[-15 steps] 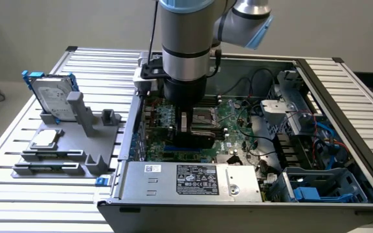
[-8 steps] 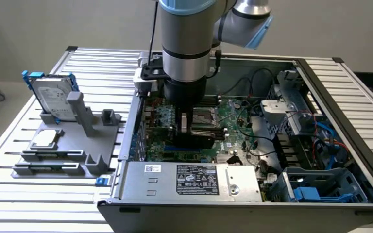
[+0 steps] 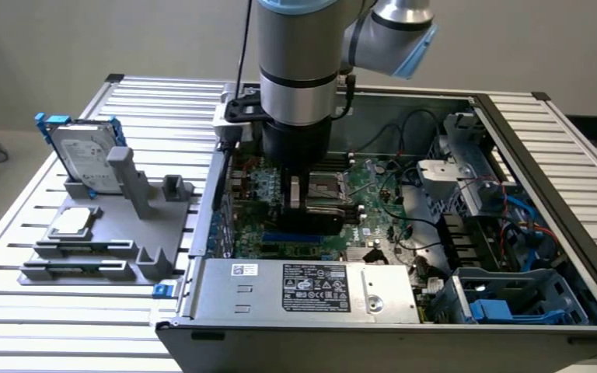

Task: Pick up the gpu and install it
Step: 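Insert the gpu into the slot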

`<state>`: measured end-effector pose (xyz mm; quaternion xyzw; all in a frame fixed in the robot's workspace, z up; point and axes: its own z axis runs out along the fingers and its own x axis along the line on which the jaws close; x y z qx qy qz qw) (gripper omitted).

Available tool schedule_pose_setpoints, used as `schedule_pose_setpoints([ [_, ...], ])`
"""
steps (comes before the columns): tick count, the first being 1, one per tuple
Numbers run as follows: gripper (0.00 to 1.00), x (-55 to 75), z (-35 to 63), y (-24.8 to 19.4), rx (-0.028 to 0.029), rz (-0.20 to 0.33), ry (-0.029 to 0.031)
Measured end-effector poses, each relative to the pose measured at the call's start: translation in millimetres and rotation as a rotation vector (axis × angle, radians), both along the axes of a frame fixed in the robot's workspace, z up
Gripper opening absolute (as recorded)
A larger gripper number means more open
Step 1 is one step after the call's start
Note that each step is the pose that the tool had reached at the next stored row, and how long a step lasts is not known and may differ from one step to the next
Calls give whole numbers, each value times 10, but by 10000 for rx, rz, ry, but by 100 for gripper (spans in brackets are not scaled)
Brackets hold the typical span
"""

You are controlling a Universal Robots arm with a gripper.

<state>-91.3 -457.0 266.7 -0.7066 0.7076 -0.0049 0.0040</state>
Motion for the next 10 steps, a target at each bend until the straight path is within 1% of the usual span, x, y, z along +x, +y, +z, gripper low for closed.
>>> schedule_pose_setpoints([
  [5,26,0,11,-8,0,17,10],
  [10,26,0,10,-31,-1,33,11],
])
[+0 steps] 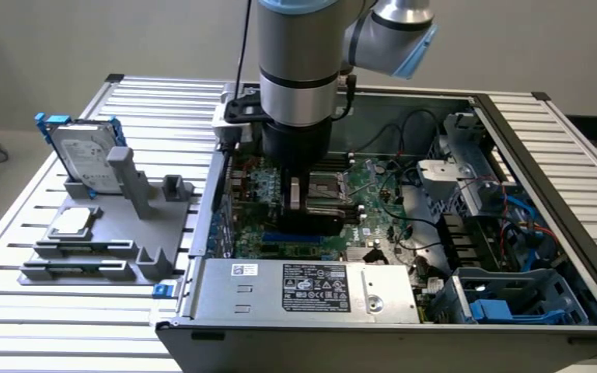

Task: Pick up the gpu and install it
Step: 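Insert the gpu into the slot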

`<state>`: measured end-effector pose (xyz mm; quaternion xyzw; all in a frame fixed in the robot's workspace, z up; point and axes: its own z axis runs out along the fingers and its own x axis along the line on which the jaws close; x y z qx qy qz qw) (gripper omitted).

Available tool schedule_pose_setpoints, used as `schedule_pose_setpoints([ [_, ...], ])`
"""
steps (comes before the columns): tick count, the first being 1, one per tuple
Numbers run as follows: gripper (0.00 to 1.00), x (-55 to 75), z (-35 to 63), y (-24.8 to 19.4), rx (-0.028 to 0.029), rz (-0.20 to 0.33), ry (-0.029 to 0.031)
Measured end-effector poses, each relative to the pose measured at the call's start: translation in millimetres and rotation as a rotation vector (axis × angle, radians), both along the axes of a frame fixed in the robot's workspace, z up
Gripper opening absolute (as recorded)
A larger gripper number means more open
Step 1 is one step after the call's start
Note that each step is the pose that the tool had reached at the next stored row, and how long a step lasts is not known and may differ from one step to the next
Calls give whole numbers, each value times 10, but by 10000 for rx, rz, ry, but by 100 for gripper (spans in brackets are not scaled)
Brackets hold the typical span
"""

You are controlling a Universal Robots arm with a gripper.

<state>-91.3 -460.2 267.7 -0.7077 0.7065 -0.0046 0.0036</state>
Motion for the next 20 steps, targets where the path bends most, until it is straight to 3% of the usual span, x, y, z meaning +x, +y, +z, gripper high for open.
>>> schedule_pose_setpoints([
  [11,26,23,-2,-5,22,14,-4],
  [20,26,23,-40,-6,88,16,-49],
])
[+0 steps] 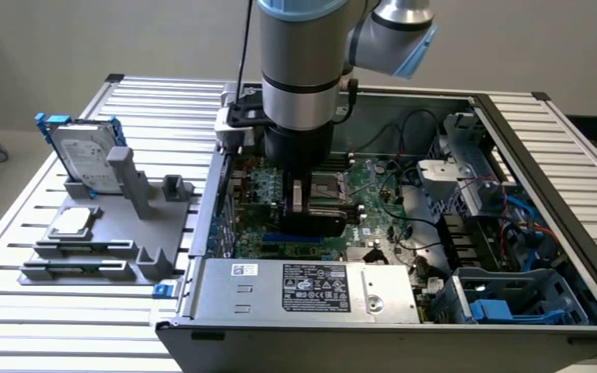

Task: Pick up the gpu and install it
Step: 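Insert the gpu into the slot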

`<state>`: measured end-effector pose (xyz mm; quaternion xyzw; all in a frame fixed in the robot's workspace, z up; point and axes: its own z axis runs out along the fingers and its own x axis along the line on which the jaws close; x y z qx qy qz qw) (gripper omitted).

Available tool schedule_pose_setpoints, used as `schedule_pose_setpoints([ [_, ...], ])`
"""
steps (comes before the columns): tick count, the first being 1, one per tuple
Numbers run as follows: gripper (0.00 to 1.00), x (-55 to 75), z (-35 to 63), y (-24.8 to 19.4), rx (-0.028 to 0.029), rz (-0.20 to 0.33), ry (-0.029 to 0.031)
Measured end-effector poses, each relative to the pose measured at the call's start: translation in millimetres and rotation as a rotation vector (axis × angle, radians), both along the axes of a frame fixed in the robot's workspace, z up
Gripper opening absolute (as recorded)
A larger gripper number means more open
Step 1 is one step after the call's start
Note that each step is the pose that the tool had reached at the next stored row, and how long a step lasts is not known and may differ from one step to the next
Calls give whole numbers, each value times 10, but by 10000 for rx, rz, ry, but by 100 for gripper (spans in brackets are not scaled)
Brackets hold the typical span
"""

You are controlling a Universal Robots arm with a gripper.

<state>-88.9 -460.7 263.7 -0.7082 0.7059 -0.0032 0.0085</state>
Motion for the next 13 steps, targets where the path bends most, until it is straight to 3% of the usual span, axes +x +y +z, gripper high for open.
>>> schedule_pose_setpoints([
  [13,26,-14,-45,0,14,0,1],
])
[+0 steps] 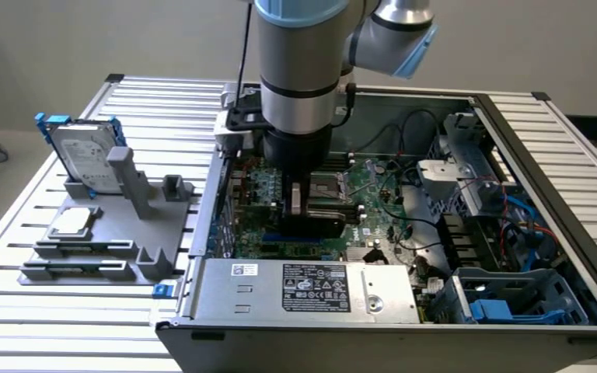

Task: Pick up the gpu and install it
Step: 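Insert the gpu into the slot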

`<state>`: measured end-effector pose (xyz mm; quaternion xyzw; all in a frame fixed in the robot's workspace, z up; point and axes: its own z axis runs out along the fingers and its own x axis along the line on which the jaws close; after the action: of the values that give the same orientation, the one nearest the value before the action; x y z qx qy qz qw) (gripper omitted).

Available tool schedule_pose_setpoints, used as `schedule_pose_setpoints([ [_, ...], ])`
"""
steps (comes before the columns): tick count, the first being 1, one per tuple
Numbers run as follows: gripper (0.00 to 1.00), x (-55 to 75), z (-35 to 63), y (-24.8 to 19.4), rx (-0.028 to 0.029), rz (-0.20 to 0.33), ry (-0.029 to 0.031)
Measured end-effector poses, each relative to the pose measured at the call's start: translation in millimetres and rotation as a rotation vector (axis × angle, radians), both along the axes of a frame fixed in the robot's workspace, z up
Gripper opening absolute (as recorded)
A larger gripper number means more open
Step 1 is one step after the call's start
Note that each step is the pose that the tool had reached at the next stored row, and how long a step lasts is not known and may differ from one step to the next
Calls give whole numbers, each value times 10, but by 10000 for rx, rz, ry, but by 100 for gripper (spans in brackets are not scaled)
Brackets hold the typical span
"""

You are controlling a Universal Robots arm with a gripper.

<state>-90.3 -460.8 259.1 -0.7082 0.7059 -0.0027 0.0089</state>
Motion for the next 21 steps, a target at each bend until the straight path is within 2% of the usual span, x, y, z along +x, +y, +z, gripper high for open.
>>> schedule_pose_setpoints([
  [11,26,-16,-20,0,2,0,2],
  [21,26,-17,-14,-2,1,0,70],
])
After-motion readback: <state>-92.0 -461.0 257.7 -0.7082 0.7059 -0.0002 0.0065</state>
